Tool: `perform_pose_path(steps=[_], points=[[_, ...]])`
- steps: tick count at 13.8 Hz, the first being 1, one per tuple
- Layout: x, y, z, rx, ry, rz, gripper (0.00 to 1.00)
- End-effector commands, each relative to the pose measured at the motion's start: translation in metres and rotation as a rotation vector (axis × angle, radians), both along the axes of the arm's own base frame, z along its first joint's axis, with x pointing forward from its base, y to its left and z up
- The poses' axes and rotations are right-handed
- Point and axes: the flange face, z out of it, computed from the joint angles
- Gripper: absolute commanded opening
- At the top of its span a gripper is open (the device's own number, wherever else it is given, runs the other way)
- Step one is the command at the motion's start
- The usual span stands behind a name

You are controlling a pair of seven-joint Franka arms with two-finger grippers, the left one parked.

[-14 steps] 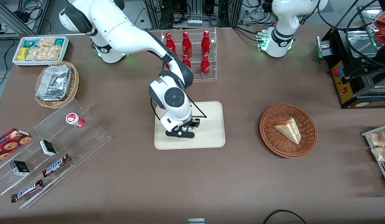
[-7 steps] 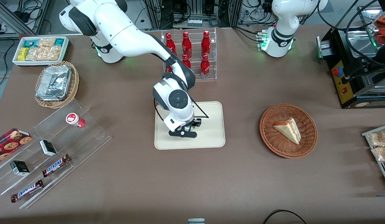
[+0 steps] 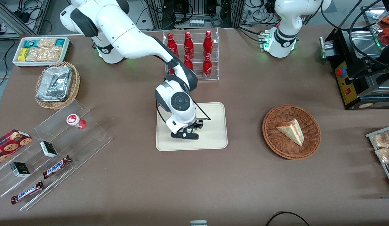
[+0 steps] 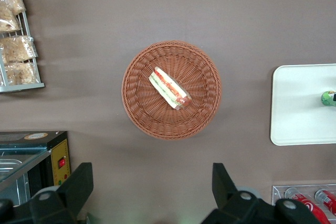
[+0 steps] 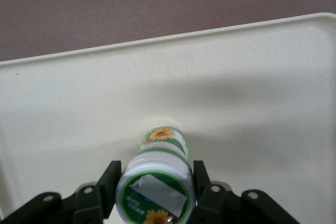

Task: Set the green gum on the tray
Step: 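Lower the held canister onto the middle of the cream tray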

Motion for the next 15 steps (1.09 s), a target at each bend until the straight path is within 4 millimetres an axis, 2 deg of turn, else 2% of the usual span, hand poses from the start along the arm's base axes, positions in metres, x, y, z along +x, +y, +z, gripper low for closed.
perform_pose_path(steps=[1, 10, 11, 15], points=[[0.003, 0.004, -0.002, 0.027, 0.001, -0.008, 1.0], [0.005, 0.003, 0.015, 0.03, -0.008, 0.009, 1.0], [0.003, 0.003, 0.022, 0.029, -0.003, 0.018, 1.0], [-0.001, -0.007, 0.079, 0.012, 0.039, 0.053, 1.0]])
